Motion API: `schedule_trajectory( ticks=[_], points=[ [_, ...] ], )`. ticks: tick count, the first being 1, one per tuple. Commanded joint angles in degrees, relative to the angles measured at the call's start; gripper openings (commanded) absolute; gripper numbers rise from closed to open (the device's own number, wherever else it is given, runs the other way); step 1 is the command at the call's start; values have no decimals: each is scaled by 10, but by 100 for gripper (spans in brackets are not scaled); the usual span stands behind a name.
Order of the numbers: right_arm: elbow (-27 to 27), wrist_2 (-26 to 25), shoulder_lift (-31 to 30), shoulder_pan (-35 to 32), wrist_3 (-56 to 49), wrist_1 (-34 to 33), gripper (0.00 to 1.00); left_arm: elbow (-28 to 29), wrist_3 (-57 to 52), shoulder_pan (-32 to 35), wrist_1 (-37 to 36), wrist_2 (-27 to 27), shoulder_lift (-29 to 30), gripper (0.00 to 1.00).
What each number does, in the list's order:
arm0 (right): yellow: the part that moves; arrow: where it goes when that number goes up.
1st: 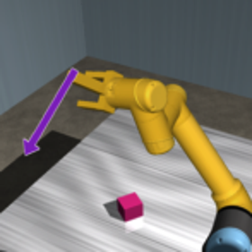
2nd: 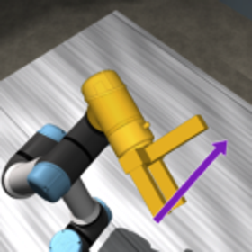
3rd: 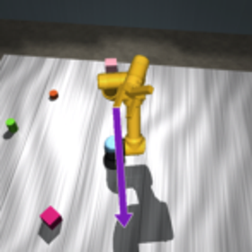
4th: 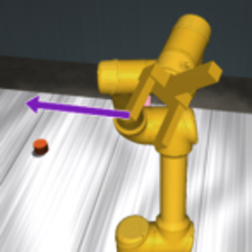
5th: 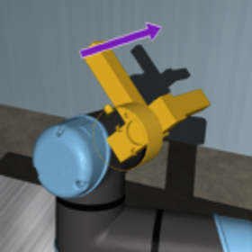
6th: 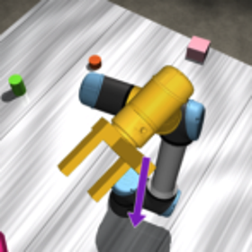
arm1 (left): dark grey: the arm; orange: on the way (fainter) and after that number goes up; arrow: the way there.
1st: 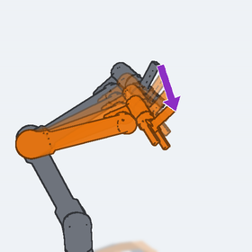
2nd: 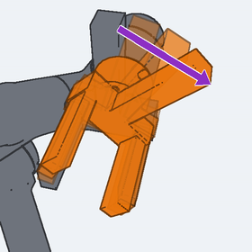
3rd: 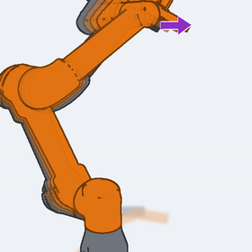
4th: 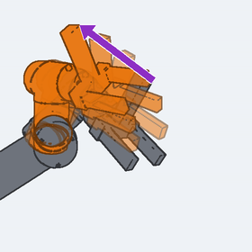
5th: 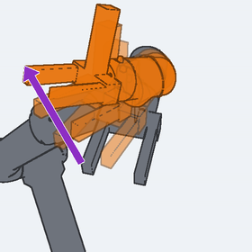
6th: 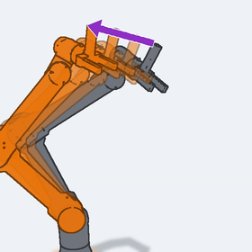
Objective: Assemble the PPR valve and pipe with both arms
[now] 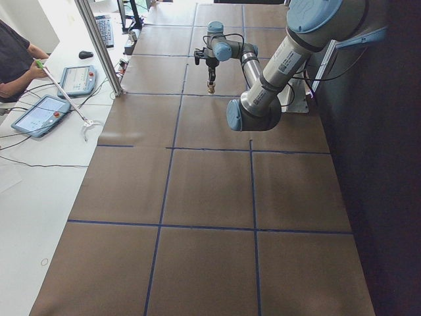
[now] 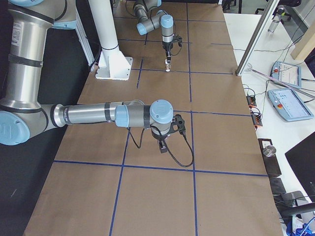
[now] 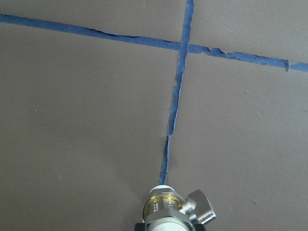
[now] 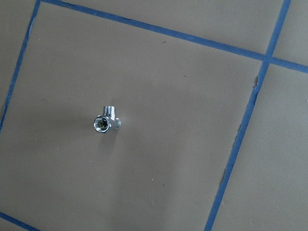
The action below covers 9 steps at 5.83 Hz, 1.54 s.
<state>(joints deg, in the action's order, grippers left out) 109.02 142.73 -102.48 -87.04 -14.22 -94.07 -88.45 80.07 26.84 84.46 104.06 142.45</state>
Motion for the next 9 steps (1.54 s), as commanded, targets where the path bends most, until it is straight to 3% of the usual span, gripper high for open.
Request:
schedule_trajectory(
  ticks=[1, 4, 5, 6, 7, 9],
  points=[
    [0, 3, 0, 5, -5, 0, 100, 5, 0, -3, 0, 0, 0, 0],
    [-2, 3, 0, 8, -4, -1, 100, 5, -1, -3, 0, 0, -1, 7],
    [-4, 3, 0, 8, -1, -1, 100, 4, -1, -3, 0, 1, -2, 27],
    [-4, 2, 0, 8, 0, -2, 100, 4, -1, -3, 0, 0, -3, 35],
    [-4, 2, -1, 11, -2, -1, 100, -2, -1, -2, 0, 0, -3, 51],
    [-4, 1, -1, 20, -1, -1, 100, -3, -1, -2, 12, 0, -9, 66]
  ],
)
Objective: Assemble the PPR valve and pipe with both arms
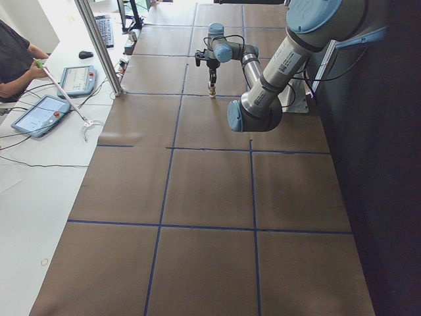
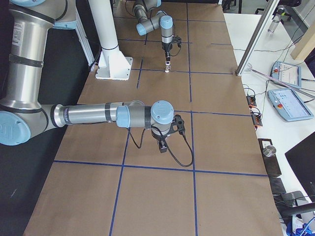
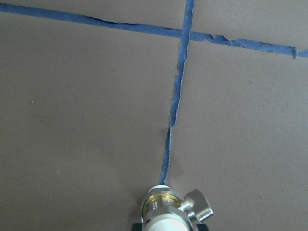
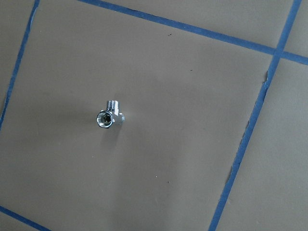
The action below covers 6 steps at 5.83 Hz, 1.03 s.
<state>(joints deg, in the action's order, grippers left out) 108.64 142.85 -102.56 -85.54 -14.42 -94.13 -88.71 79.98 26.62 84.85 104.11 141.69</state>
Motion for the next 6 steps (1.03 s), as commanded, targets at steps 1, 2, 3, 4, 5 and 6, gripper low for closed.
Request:
schedule_trajectory(
  ticks=[1, 2, 3, 4, 5, 6],
  points=[
    [0, 0, 0, 9, 17, -1, 100, -14, 1, 2, 8, 0, -2, 67],
    [15, -19, 1, 65, 99, 20, 100, -56, 5, 4, 8, 0, -13, 71],
    [14, -73, -17, 105, 161, 107, 100, -91, 6, 5, 8, 0, -28, 73],
    [3, -77, -24, 118, 245, 154, 100, -120, 6, 10, 8, 0, -48, 74],
    [1, -80, -19, 143, 298, 176, 100, -162, 6, 16, 8, 1, -84, 74],
    [-24, -92, -2, 163, 310, 201, 100, -188, 6, 17, 8, 1, -107, 75]
  ],
)
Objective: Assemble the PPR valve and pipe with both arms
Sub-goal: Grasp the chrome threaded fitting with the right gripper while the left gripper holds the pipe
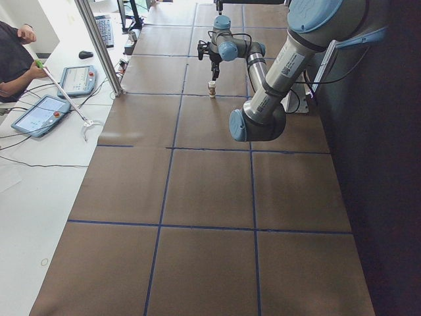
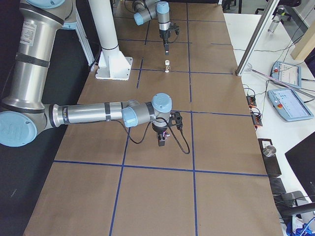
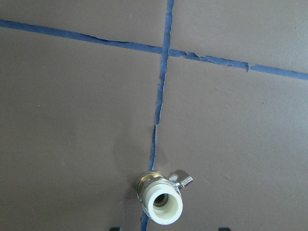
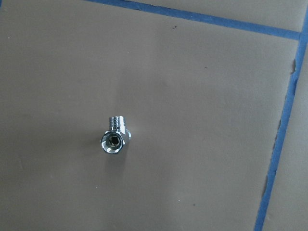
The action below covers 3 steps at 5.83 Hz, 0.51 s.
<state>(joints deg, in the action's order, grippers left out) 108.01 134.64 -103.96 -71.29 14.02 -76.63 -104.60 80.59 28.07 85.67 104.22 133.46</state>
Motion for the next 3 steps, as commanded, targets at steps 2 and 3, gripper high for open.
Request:
schedule_trajectory(
  ticks=[2, 3],
  points=[
    [-81, -28, 35, 75, 121, 162, 99, -33, 0, 2, 0, 0, -28, 75],
    [-117, -28, 65, 82, 140, 181, 99, -33, 0, 2, -1, -1, -28, 75]
  ],
)
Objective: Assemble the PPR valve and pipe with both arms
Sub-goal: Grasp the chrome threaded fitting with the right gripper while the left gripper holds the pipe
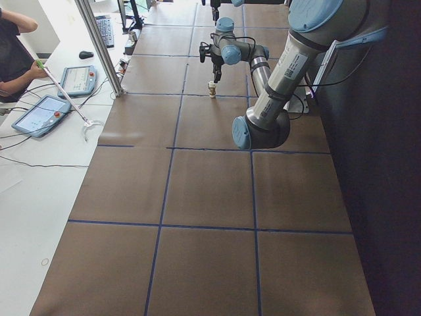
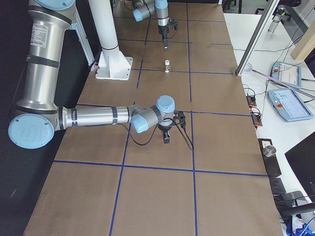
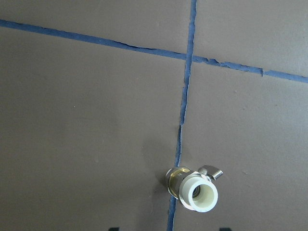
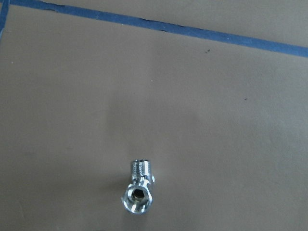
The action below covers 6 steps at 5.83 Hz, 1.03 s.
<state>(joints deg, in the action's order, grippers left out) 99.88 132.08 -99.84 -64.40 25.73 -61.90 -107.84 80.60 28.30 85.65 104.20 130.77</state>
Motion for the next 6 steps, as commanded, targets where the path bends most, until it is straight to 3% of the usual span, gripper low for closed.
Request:
schedule_trajectory(
  ticks=[1, 4, 5, 6],
  points=[
    [-39, -10, 30, 30, 23, 34, 99, -1, 0, 0, 0, 0, -1, 75],
    [-47, -25, 30, 63, 23, 34, 95, -1, -1, 0, 0, 0, -1, 75],
    [-47, -25, 30, 63, 24, 33, 85, 0, -1, 1, 0, 0, -1, 75],
    [-48, -26, 30, 65, 27, 33, 61, 0, -1, 1, 0, 0, -1, 75]
  ],
)
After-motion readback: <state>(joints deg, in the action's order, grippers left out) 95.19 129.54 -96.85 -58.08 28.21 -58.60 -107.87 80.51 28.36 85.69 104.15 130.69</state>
